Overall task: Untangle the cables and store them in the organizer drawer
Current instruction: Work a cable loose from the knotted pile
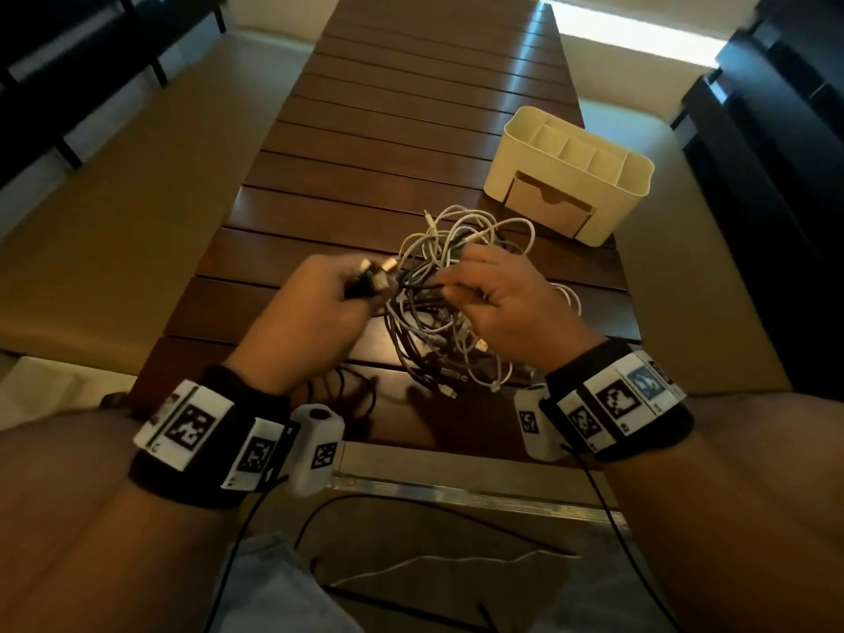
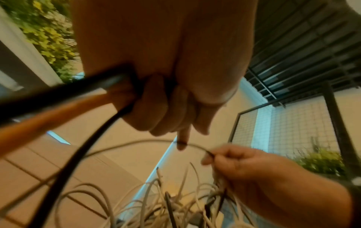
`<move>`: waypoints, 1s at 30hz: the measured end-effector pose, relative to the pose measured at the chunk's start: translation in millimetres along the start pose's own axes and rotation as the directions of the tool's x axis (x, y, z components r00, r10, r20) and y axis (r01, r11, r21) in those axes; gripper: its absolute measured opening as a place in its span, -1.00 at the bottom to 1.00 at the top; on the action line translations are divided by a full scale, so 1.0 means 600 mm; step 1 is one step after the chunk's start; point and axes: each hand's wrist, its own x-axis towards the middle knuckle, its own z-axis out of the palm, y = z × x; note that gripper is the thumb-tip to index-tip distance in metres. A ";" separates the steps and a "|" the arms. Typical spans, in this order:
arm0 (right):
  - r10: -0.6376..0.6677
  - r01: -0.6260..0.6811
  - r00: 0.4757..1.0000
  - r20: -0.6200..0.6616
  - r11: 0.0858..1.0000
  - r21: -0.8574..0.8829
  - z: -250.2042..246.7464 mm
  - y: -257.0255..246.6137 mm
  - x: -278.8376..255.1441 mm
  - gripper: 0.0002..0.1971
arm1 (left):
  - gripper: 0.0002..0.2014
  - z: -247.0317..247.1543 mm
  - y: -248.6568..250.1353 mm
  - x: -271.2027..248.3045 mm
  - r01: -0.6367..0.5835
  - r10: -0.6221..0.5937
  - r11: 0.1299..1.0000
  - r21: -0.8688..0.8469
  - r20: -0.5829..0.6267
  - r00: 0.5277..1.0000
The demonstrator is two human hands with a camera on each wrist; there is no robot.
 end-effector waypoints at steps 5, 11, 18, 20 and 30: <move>0.137 -0.117 0.980 0.144 0.983 -0.140 -0.001 -0.009 -0.005 -0.78 | -0.73 0.003 -0.005 0.001 0.041 -0.038 0.998 0.057 -0.045 0.998; 0.257 -0.236 0.964 0.074 0.946 -0.222 0.006 0.000 -0.006 -0.83 | -0.70 -0.029 -0.006 -0.004 0.047 -0.056 0.993 -0.112 -0.079 0.995; 0.291 -0.258 0.954 0.078 0.924 -0.282 0.003 0.014 -0.009 -0.76 | -0.72 -0.080 -0.026 -0.003 0.142 -0.219 0.788 -0.599 -0.057 0.974; 0.319 -0.284 0.944 0.088 0.917 -0.279 0.000 0.020 -0.010 -0.64 | -0.71 -0.081 -0.032 -0.004 0.140 -0.222 0.767 -0.626 -0.053 0.974; 0.228 -0.244 0.955 0.190 0.968 0.064 -0.013 -0.022 -0.004 -0.64 | -0.65 -0.040 -0.031 0.004 0.197 -0.187 0.807 -0.557 0.076 0.979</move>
